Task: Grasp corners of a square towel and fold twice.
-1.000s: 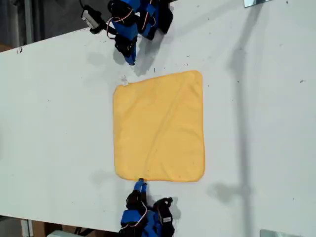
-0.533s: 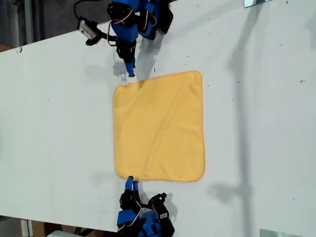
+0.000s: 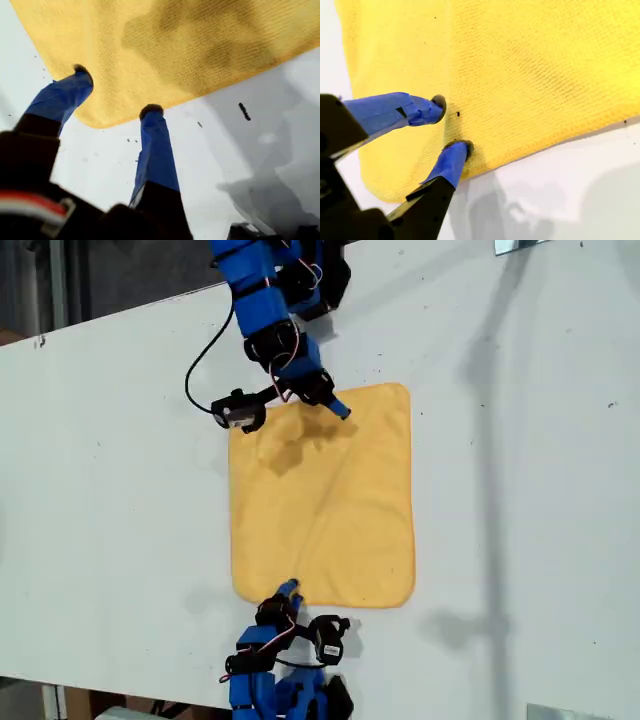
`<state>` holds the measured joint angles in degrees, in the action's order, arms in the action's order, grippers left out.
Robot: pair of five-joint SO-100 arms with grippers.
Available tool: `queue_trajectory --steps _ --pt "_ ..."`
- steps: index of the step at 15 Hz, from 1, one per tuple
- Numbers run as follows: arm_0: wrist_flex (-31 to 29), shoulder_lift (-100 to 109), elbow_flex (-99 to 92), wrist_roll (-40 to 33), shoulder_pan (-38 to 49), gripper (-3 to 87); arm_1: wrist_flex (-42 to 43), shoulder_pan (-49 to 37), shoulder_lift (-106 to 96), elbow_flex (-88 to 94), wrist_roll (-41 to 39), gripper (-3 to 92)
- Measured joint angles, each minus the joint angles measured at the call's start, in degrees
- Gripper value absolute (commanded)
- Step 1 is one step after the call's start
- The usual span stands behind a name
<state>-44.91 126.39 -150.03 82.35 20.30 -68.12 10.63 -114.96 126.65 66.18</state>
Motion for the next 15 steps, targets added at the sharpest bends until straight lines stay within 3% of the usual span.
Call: queue_trajectory --steps 5,10,11,12,13,15 --pt "1.7 -2.2 0.0 0.0 -0.1 13.7 0.1 13.7 19.7 -12.7 6.9 25.3" --pt "2.5 -1.6 -1.5 0.0 0.0 13.8 -1.7 17.7 36.8 -24.6 8.9 24.4" --pt "2.7 -0.7 -2.2 0.0 -0.1 13.8 -0.5 18.1 38.3 -24.7 9.6 17.5" --pt "3.0 -0.1 -2.7 0.0 -0.1 13.8 1.1 18.5 39.3 -24.7 10.0 4.6" --pt "3.0 0.4 -2.8 0.3 -0.1 14.0 2.4 18.9 39.9 -25.2 10.5 -0.1" --pt "3.0 0.6 -2.9 0.3 -0.1 14.2 4.1 19.7 40.7 -25.9 11.1 -0.1"
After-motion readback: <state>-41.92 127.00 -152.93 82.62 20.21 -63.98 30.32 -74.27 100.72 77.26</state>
